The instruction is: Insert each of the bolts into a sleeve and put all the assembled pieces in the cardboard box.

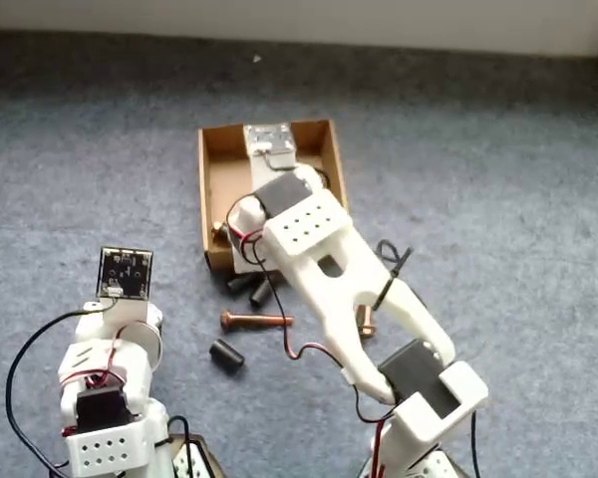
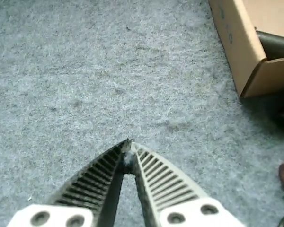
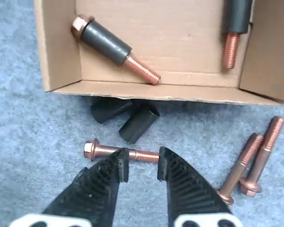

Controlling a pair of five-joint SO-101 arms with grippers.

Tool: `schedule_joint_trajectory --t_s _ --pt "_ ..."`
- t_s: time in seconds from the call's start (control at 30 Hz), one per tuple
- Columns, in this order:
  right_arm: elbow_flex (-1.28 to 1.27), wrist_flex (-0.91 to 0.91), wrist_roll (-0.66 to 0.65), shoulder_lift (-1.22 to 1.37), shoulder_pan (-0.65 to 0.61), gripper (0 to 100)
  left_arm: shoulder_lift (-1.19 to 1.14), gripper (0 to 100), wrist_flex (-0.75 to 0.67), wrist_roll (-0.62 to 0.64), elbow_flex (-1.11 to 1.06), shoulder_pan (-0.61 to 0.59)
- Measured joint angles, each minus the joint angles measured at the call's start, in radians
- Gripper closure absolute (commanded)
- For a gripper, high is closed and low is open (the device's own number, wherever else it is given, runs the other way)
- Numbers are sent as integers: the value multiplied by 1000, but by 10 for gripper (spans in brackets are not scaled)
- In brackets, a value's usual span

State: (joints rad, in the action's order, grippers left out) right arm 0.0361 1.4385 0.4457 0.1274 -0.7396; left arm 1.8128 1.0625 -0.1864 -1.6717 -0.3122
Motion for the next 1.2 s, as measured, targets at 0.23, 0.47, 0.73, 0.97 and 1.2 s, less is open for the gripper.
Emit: schedule_joint_trajectory --t_s 0.23,0.47,0.73,0.97,1.2 --pt "-184 -169 44 0 -37 850 0 994 0 0 0 0" --pt "-278 -333 44 37 -41 850 0 994 0 0 0 0" --pt "-227 -351 48 212 -43 895 0 994 0 0 0 0" --pt "-224 -338 48 213 -23 993 0 994 0 0 0 0" --pt "-209 -192 32 146 -12 993 0 994 0 0 0 0"
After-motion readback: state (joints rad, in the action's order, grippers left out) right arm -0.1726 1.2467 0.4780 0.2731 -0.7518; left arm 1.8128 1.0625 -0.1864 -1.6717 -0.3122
